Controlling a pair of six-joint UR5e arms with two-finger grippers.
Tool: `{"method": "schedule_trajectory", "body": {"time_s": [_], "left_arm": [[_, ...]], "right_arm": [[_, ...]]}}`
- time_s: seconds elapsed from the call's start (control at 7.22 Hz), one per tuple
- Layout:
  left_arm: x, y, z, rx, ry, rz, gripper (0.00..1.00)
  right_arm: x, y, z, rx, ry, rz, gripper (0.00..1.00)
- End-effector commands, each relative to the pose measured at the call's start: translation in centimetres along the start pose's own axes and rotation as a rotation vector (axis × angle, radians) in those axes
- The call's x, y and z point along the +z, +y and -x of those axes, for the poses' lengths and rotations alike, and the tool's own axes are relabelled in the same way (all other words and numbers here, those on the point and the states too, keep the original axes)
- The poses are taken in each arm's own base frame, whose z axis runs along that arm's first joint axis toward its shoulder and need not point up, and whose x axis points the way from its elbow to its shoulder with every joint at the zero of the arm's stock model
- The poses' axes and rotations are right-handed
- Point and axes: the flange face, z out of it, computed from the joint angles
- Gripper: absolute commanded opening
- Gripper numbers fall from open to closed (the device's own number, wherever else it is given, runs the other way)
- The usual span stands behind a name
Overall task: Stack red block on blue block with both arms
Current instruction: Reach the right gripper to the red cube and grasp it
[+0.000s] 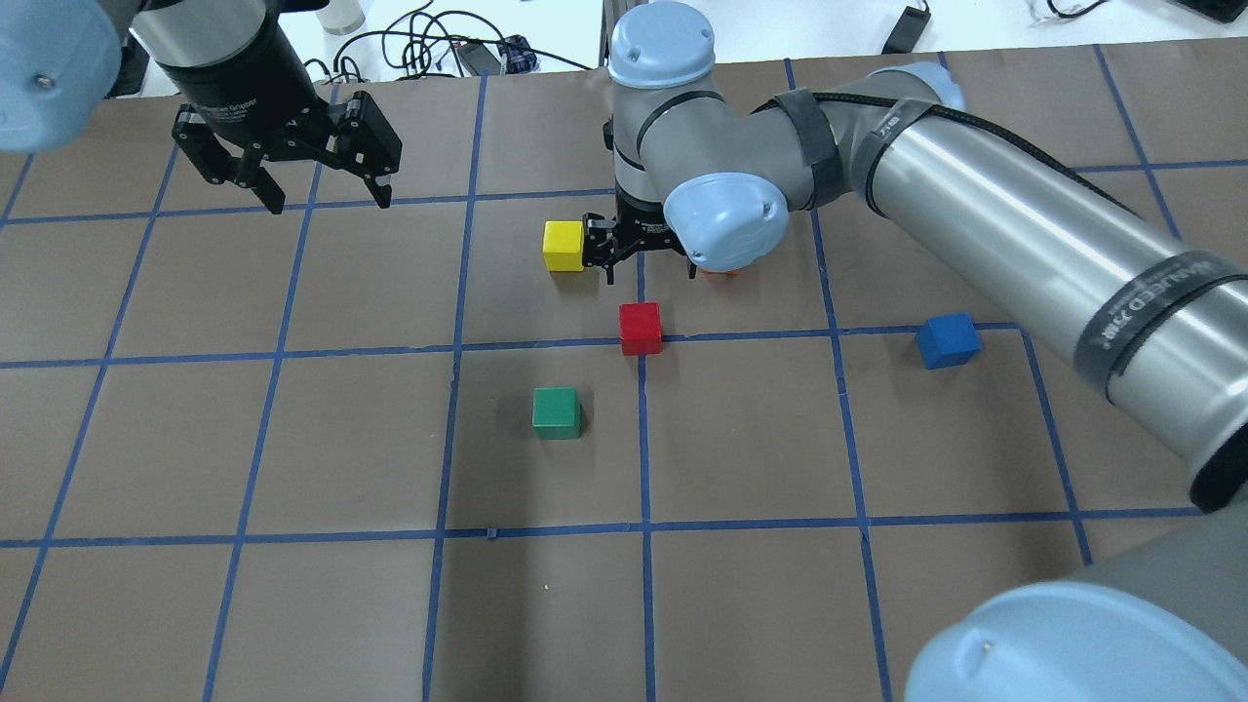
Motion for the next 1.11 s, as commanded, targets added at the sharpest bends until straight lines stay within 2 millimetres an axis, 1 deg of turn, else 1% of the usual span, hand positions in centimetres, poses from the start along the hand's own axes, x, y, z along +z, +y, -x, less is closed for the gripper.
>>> {"method": "schedule_trajectory", "body": {"time_s": [0.0,0.28,0.42,0.55,0.69,0.83,0.97], "left_arm": [[-1.3,0.6,-0.4,0.006,0.006,-0.023,1.0],[-0.4,0.3,-0.5,0.007,0.007,-0.007,1.0],[-0.9,0.1,-0.5,0.0,0.006,-0.021,1.0],[-1.8,1.0,-0.6,0.003,0.007,-0.032,1.0],[-1.6,1.0,-0.6,0.007,0.004,-0.027,1.0],[-1.4,0.3,-0.3,0.004,0.006,-0.03,1.0],[-2.3,0.9,-0.4,0.004,0.006,-0.049,1.0]], "right_arm": [[2.7,-0.3,0.2,-0.002,0.009,0.038,1.0],[4.8,-0.8,0.3,0.0,0.016,0.065,1.0],[5.8,-0.8,0.6,-0.003,-0.013,0.087,1.0],[6.3,-0.9,0.8,0.0,-0.037,0.097,1.0],[6.5,-0.8,0.8,-0.001,-0.037,0.1,1.0],[6.8,-0.8,0.8,-0.004,-0.034,0.104,1.0],[7.9,-1.2,0.8,-0.001,-0.035,0.087,1.0]]}}
